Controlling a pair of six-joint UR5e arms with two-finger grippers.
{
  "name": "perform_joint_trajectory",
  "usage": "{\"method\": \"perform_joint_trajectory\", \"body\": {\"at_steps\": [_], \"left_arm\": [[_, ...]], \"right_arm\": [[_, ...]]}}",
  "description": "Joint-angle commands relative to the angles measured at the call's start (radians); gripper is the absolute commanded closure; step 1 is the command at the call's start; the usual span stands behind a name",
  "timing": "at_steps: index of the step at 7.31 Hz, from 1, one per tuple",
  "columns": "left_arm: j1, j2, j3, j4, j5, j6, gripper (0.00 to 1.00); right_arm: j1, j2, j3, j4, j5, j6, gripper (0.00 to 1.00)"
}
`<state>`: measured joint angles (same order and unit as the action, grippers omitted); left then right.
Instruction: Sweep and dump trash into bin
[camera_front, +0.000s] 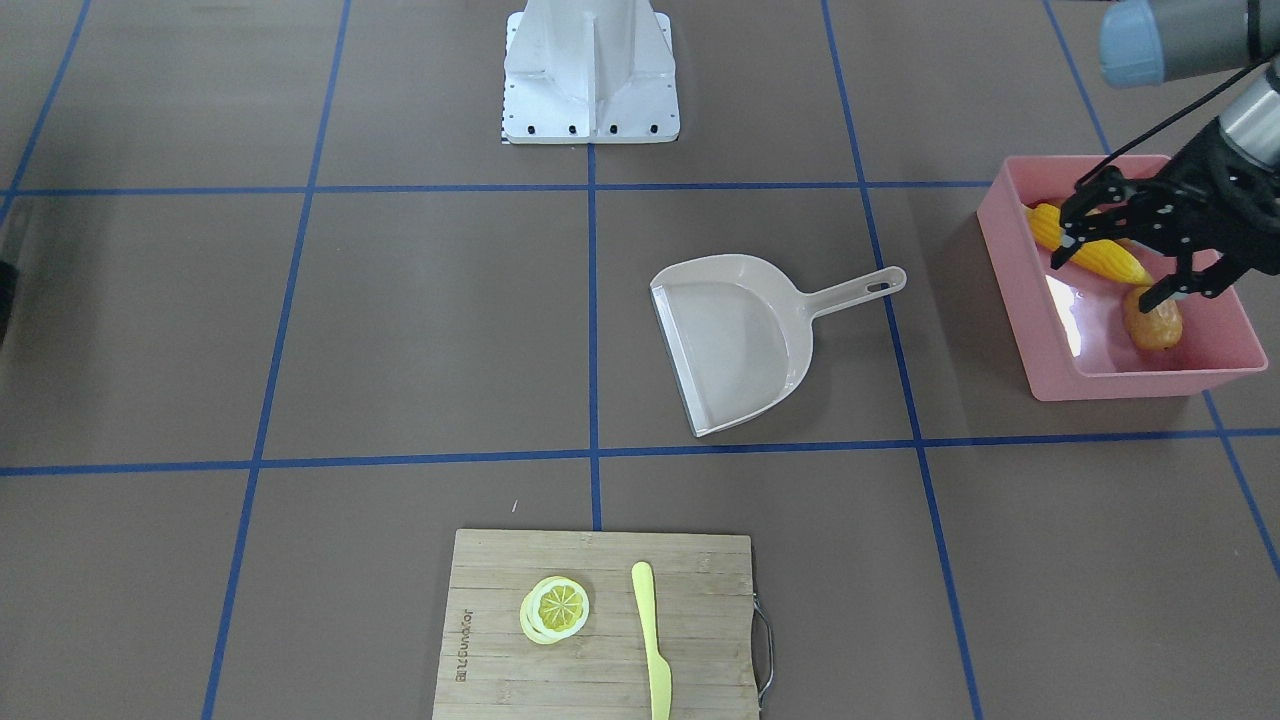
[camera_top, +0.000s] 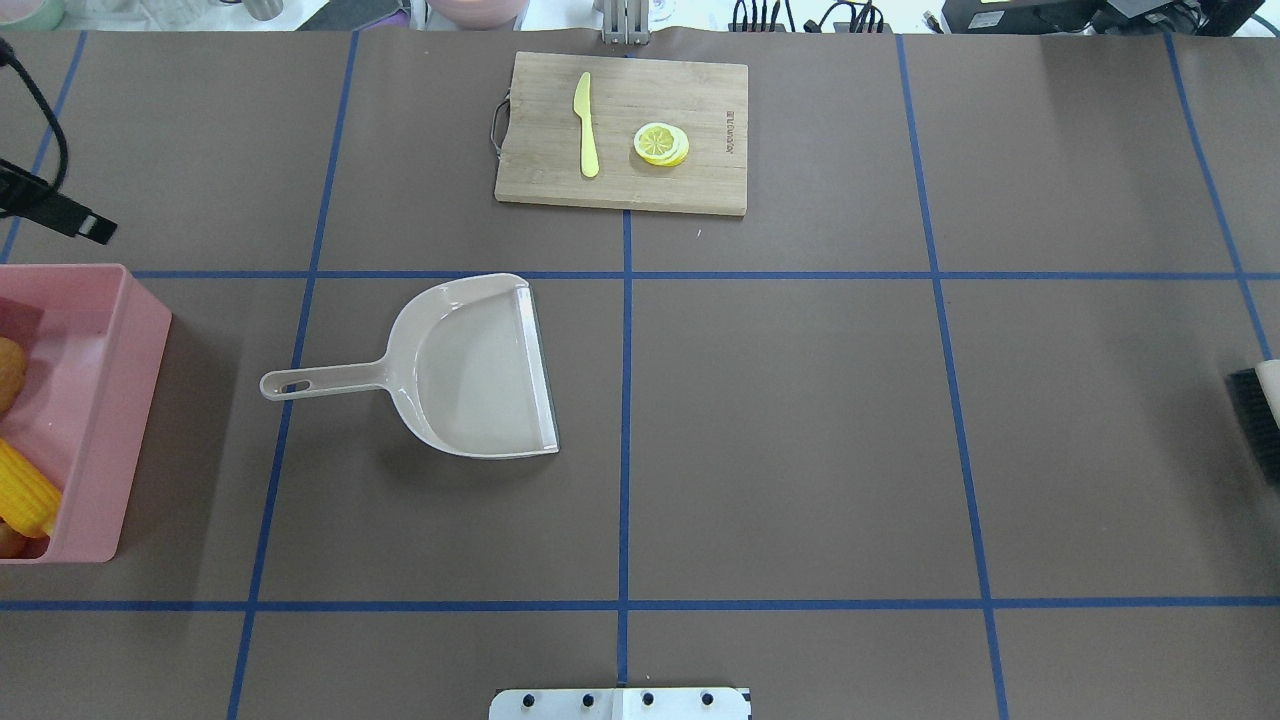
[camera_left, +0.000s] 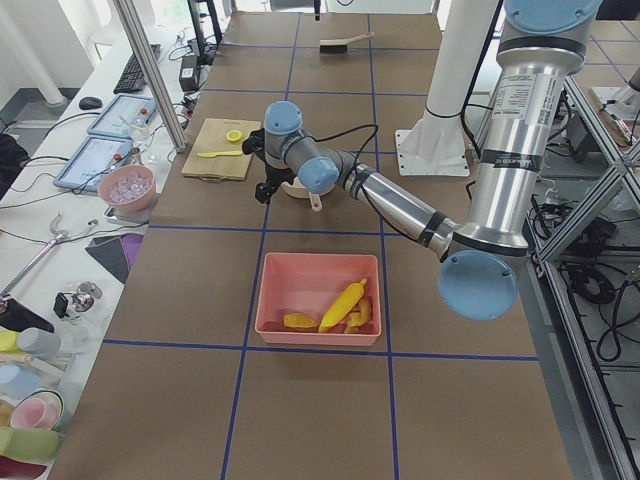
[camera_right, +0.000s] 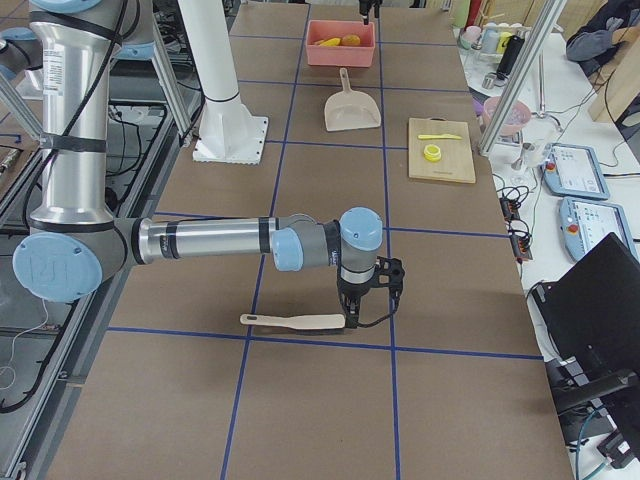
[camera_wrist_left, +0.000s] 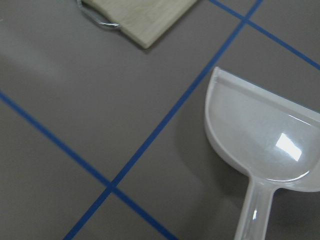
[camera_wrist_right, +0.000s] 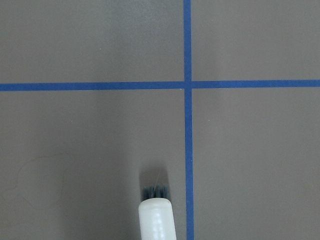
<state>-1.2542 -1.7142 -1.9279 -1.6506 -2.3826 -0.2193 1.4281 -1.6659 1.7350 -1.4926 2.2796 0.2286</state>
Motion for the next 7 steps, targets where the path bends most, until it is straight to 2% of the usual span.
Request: {"method": "perform_joint_trajectory", "body": {"at_steps": [1, 2, 4, 7], "left_arm": [[-0.146, 0.023, -0.006, 0.225, -0.035, 0.03, 0.02], [-0.225, 0.119, 0.007, 0.268, -0.036, 0.058, 0.02], [-0.295, 0.265, 0.044, 0.272, -0.05, 0.057, 0.02], [-0.36, 0.281, 0.161, 0.261, -0.015, 0.072, 0.02]], "right_arm": [[0.0, 0.0, 0.0, 0.0, 0.0, 0.0, 0.0], [0.0, 0.0, 0.0, 0.0, 0.0, 0.0, 0.0], [0.0, 0.0, 0.0, 0.0, 0.0, 0.0, 0.0], [0.0, 0.0, 0.0, 0.0, -0.002, 0.0, 0.0]]}}
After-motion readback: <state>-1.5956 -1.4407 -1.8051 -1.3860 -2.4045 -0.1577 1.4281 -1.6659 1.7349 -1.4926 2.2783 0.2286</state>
